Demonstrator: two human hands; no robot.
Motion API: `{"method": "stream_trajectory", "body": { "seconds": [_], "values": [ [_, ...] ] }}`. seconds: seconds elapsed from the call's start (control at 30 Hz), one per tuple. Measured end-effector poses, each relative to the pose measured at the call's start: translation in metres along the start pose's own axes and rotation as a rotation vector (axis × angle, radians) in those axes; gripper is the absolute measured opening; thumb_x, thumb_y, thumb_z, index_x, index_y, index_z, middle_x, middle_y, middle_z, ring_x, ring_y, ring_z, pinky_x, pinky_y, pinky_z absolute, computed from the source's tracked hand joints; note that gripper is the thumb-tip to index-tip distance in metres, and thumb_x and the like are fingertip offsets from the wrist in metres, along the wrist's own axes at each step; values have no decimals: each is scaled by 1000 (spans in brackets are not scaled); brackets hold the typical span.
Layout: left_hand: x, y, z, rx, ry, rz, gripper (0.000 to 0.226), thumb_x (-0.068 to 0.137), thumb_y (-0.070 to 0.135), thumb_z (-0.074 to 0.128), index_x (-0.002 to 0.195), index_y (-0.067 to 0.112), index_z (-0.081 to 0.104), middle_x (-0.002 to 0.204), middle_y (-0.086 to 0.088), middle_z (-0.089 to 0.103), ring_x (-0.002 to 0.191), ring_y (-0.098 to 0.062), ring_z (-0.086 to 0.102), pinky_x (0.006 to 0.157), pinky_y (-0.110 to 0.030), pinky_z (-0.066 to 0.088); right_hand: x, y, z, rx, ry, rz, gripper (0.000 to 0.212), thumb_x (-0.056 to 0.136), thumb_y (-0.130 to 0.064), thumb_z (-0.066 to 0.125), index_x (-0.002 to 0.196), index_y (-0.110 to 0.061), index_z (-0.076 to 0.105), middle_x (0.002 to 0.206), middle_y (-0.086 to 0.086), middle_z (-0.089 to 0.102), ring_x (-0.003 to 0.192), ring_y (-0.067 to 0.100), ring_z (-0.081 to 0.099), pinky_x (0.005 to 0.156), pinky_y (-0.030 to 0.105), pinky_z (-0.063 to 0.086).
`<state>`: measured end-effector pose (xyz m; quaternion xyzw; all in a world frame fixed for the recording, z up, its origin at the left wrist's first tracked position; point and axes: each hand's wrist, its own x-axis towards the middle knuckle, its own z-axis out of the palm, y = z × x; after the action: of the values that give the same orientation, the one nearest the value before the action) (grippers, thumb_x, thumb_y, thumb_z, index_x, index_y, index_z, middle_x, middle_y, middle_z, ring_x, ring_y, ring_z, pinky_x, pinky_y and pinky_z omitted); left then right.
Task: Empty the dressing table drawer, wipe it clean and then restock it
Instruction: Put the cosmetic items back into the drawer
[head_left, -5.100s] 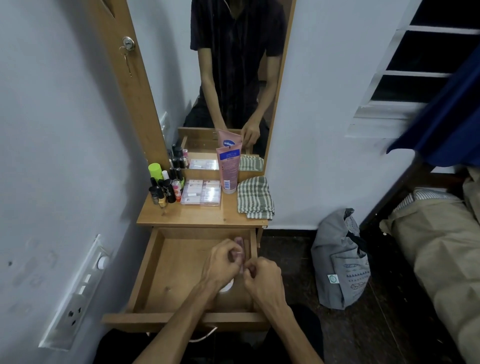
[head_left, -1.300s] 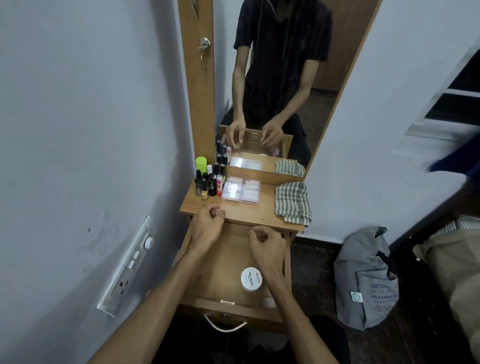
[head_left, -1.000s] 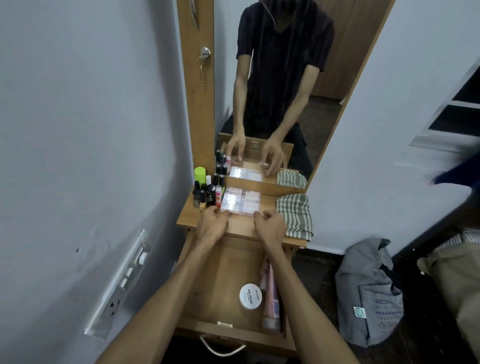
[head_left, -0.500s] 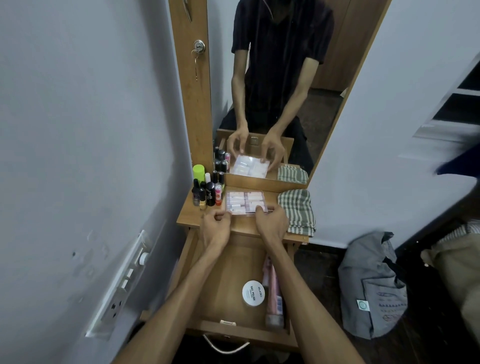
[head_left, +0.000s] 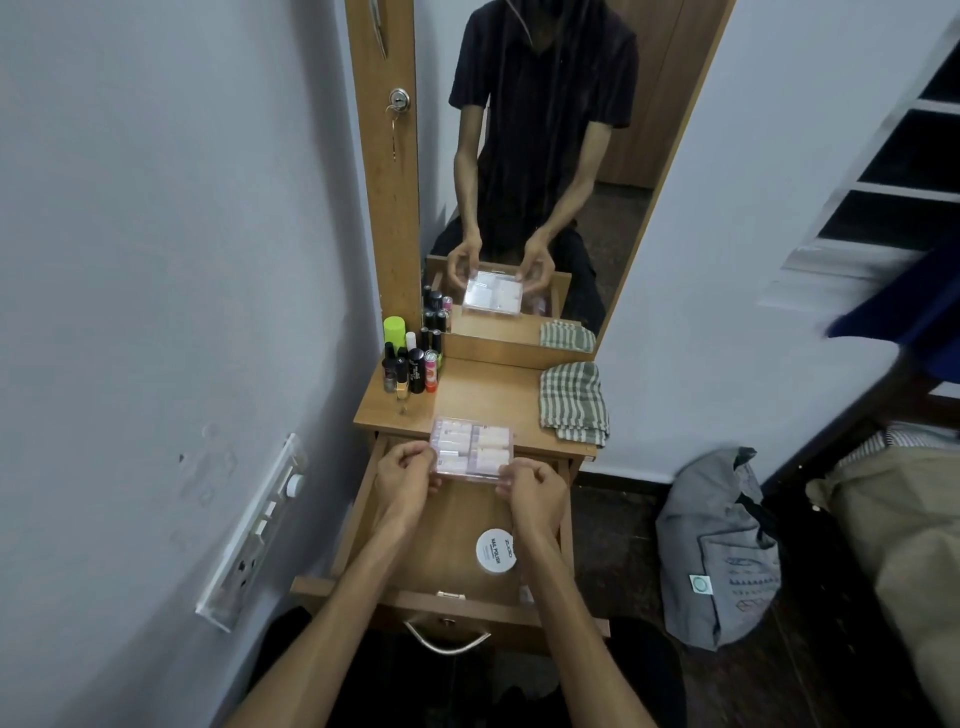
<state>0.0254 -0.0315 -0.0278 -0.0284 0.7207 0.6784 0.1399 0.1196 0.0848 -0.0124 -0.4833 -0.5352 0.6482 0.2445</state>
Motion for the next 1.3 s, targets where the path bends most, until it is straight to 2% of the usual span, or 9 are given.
{"method": "stream_trajectory", "body": {
  "seconds": [0.2,0.37,0.47,0.67,0.83,0.93,1.03,1.1,1.3],
  "values": [
    [-17,-21,-17,57,5,-4,12,90,10,65,98,18,70,91,0,72,80,-20,70,61,-30,58,-24,17,-12,-146,-20,-5,13,87,-11,70,93,-21,74,108,-12,67,96,14,64,94,45,56],
    [-18,-35,-24,132,-6,-71,20,90,5,63,90,24,72,87,0,76,78,-19,72,60,-28,57,-24,28,-16,-286,-74,0,16,90,-14,70,105,-19,70,100,-4,69,92,12,63,76,26,50],
    [-9,-44,-23,153,-6,-152,19,90,4,66,92,21,73,89,-2,76,83,-22,73,73,-38,62,-21,32,-13,-409,-123,-26,16,90,-16,68,104,-22,67,106,-2,71,93,11,62,86,31,53],
    [9,-56,-12,115,67,-248,17,89,0,69,103,9,73,95,-10,74,82,-24,74,86,-45,61,-9,41,-11,-560,-149,-110,20,92,-14,68,111,-15,74,113,1,74,90,7,57,83,24,46],
    [14,-63,-4,206,37,-208,20,89,2,69,99,20,71,106,-9,74,97,-26,71,93,-46,58,-7,49,-16,-614,-158,-151,28,90,-5,65,114,-14,76,115,0,75,90,1,55,79,7,41],
    [14,-68,0,229,13,-189,22,88,-3,68,106,10,73,106,-12,74,96,-26,71,90,-46,59,-6,52,-18,-651,-174,-180,31,90,-2,63,115,-13,76,116,0,74,92,0,54,64,-8,35],
    [13,-71,6,324,-45,-161,23,88,-2,67,109,6,73,108,-11,74,99,-26,70,92,-44,58,-4,56,-18,-666,-202,-192,29,91,-1,62,114,-12,75,116,0,73,94,0,56,61,-8,35],
    [13,-71,10,422,-78,-118,24,88,-1,66,107,8,75,108,-8,75,102,-24,68,93,-35,55,-4,57,-18,-665,-209,-187,27,89,0,62,109,-13,76,114,0,74,92,-1,57,61,-6,37],
    [12,-68,15,493,-109,-93,26,84,-1,64,104,9,77,104,-7,76,101,-22,68,83,-25,47,-5,60,-17,-620,-219,-175,24,86,-2,66,102,-17,77,104,-4,76,81,-7,59,65,-2,40]
  ]
}}
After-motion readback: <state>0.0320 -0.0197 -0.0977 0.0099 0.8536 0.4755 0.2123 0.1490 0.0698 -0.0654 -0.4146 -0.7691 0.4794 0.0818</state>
